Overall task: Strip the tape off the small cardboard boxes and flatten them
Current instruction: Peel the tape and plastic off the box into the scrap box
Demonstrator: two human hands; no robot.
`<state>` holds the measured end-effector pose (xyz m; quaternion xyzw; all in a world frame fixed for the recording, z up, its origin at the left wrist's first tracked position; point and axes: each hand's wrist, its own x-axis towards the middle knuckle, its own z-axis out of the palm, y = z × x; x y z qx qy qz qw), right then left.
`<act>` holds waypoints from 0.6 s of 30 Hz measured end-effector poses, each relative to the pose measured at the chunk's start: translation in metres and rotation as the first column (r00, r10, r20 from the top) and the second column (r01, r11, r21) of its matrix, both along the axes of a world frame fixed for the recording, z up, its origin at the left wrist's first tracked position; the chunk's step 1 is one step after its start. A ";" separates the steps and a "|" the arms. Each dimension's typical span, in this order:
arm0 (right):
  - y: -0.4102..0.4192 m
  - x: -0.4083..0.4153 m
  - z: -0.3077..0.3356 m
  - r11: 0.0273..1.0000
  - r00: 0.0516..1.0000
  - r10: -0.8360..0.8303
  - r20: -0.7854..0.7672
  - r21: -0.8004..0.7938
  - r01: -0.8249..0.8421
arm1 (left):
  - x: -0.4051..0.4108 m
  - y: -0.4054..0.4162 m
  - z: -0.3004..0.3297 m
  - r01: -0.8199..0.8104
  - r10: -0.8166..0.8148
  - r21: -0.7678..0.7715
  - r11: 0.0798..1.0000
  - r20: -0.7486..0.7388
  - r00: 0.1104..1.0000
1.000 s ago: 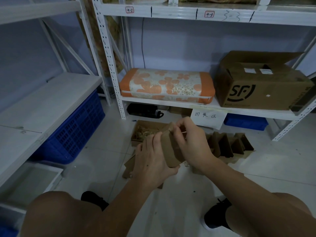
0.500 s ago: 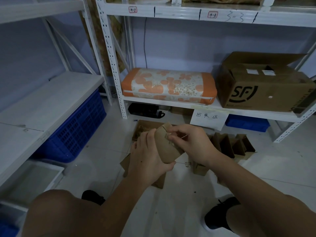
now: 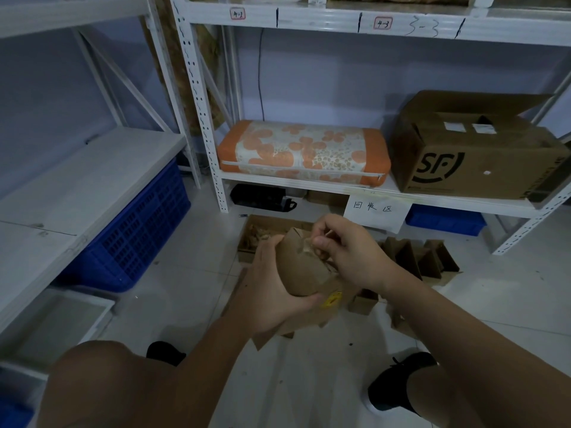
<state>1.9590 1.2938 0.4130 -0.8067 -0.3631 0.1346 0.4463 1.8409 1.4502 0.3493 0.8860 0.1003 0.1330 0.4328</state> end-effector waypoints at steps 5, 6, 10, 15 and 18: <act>-0.002 0.002 -0.002 0.977 0.951 -0.040 -0.308 0.187 0.102 | 0.001 0.004 -0.003 0.052 -0.054 -0.163 0.985 -0.007 0.999; -0.002 0.001 -0.002 0.971 0.943 -0.046 -0.330 0.206 0.120 | 0.001 0.005 -0.004 0.055 -0.058 -0.176 0.983 -0.012 0.998; -0.001 0.000 0.001 0.966 0.962 -0.004 -0.272 0.248 0.074 | 0.000 0.007 -0.005 0.060 -0.070 -0.216 0.975 -0.041 0.997; -0.002 -0.001 0.006 0.995 0.995 0.088 0.042 -0.041 -0.086 | -0.002 0.008 -0.004 0.052 -0.063 -0.176 0.983 -0.057 0.996; -0.002 -0.006 0.014 0.988 0.991 0.111 0.081 -0.117 -0.101 | -0.002 0.010 -0.006 0.039 -0.051 -0.178 0.983 -0.063 0.997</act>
